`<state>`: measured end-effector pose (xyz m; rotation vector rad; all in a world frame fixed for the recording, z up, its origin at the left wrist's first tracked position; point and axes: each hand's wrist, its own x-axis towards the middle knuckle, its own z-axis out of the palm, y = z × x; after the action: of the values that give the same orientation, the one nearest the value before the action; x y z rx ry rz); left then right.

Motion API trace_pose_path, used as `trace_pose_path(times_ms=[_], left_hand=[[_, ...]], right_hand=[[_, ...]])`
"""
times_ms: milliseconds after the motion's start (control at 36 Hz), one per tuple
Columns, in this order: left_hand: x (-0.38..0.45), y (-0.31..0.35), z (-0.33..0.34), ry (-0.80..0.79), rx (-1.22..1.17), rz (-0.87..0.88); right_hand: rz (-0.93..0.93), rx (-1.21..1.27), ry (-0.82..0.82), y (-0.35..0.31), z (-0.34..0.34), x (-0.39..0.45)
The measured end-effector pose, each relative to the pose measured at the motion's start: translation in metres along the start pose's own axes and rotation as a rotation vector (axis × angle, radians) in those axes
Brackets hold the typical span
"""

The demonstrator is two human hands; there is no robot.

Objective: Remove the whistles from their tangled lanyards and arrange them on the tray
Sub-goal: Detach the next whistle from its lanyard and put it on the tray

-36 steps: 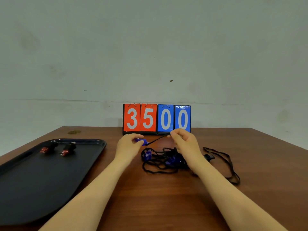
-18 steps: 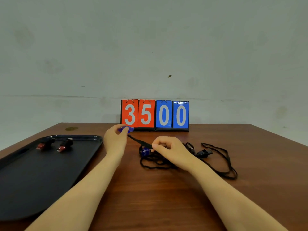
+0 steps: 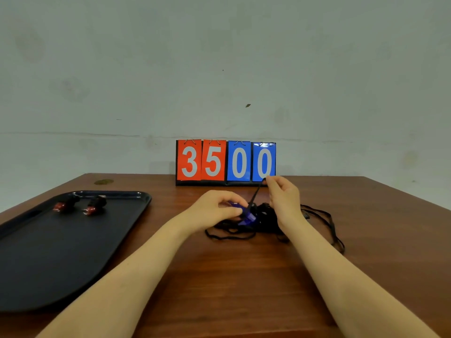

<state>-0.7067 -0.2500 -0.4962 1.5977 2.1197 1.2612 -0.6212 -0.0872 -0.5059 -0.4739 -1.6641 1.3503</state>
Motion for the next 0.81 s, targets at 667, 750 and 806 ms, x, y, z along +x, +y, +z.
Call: trace_pose_path(times_ms=[667,750,806], left_hand=[[0.006,-0.009,-0.009,0.635,-0.413,-0.057],[0.006,-0.014,-0.011,0.655,-0.245,-0.063],[0.005,-0.018,-0.014,0.663,-0.183,-0.075]], right_hand=[[-0.383,-0.733,-0.493,0.013,0.028,-0.024],[-0.431,-0.745,-0.540,0.008,0.031,-0.029],[-0.447,-0.753,-0.559,0.004,0.031,-0.030]])
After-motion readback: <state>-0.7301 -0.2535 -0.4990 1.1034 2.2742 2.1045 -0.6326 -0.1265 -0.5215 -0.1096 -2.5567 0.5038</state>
